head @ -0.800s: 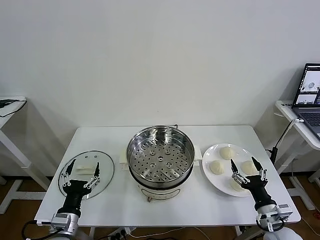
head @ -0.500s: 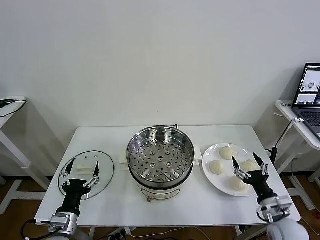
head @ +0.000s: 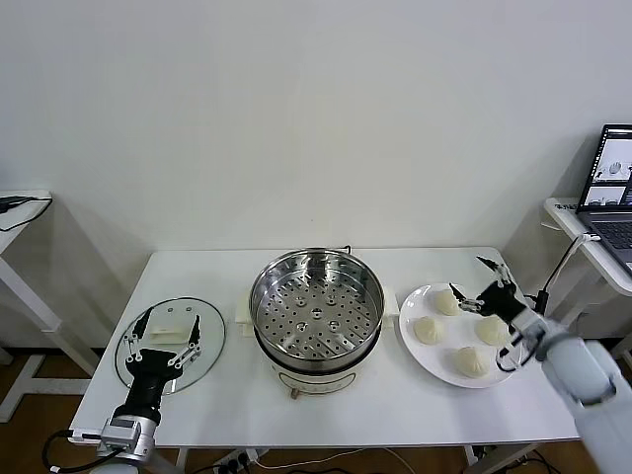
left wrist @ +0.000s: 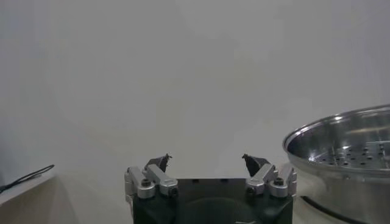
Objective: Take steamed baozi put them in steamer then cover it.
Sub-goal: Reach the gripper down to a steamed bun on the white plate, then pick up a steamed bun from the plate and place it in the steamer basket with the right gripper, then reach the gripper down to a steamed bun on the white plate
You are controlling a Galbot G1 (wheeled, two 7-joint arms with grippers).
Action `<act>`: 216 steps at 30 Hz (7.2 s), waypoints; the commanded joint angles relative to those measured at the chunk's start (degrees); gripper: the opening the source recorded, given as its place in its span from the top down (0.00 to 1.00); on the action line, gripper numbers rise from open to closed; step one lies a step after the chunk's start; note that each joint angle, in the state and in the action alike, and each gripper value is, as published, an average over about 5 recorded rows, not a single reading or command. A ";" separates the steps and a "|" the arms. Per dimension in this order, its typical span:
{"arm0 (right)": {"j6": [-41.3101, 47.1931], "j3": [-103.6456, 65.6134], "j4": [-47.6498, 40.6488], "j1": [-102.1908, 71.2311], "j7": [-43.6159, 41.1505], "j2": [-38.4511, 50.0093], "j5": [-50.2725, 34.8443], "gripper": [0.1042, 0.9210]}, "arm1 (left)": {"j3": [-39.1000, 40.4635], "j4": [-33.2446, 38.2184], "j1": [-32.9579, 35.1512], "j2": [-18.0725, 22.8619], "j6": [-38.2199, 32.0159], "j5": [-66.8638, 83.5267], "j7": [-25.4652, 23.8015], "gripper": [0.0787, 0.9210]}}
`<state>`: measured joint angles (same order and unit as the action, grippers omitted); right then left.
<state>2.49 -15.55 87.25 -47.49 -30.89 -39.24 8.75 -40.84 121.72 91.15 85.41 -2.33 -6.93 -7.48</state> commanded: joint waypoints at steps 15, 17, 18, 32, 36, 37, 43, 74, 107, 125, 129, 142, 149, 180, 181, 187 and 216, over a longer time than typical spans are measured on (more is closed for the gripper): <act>-5.56 43.75 -33.15 47.91 -39.06 -5.49 14.03 0.12 | -0.11 0.77 -0.57 0.94 0.99 0.00 0.17 0.12; -5.60 43.28 -34.65 47.27 -38.51 -6.76 14.91 0.12 | -0.11 0.96 -0.55 1.02 1.02 -0.01 0.19 0.12; -5.57 42.91 -35.22 46.79 -38.04 -7.31 15.31 0.12 | -0.13 1.03 -0.55 1.05 1.02 -0.01 0.20 0.12; -4.86 35.61 -40.77 40.18 -33.48 -12.94 19.59 0.12 | 0.01 1.07 -0.04 1.78 0.76 -0.51 0.20 0.12; -4.91 34.11 -41.78 39.12 -32.35 -14.33 20.84 0.12 | -0.02 1.01 0.04 1.82 0.62 -0.74 0.20 0.12; -4.91 33.77 -41.99 38.97 -32.16 -14.67 21.15 0.12 | -0.04 0.99 0.05 1.82 0.59 -0.78 0.21 0.12; -5.12 32.48 -43.76 38.75 -31.42 -16.50 22.49 0.12 | -0.23 0.76 0.09 1.87 0.32 -1.03 0.19 0.12; -5.12 35.35 -38.40 39.42 -31.63 -13.30 20.03 0.33 | 0.00 0.22 -0.18 2.16 -0.06 -1.32 0.22 0.12; -33.54 88.17 2.47 90.48 -31.38 -17.66 -0.49 0.33 | -2.66 1.43 0.80 0.44 0.52 -1.27 -0.03 0.12; -41.55 83.78 -19.83 75.65 -27.60 -31.38 11.52 0.33 | -3.95 1.01 0.60 0.23 0.34 -0.91 -0.79 0.12; -42.75 81.32 -23.35 72.46 -26.86 -33.80 13.86 0.33 | -4.11 0.57 0.61 0.22 0.21 -0.90 -0.95 0.12; -43.25 79.93 -25.96 69.69 -26.65 -36.54 16.39 0.33 | -4.59 -0.06 0.53 0.27 -0.20 -0.52 -1.30 0.12; -41.70 80.05 -24.31 69.86 -26.90 -35.45 15.68 0.17 | -4.31 0.14 0.64 0.56 -0.31 -0.52 -1.32 0.12; 16.83 77.63 -1.91 70.09 -39.85 9.55 -18.81 0.12 | -1.17 1.07 1.38 1.08 -1.03 -1.84 -0.74 0.12; 17.40 75.73 -2.63 67.86 -39.61 9.47 -17.93 0.12 | -1.05 1.06 1.38 1.08 -1.07 -1.89 -0.73 0.12; 16.94 67.48 -9.42 56.28 -36.11 5.84 -13.12 0.12 | -0.40 0.98 1.51 1.43 -1.29 -2.37 -0.66 0.12; 15.42 57.14 -22.42 43.62 -30.14 -5.55 -5.98 0.12 | -0.59 -0.96 1.10 1.36 -1.46 -2.65 -0.72 0.12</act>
<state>17.32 44.03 66.78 -1.04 -61.82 -43.22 1.28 -41.45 120.93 92.25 86.76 -3.78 -9.53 -8.18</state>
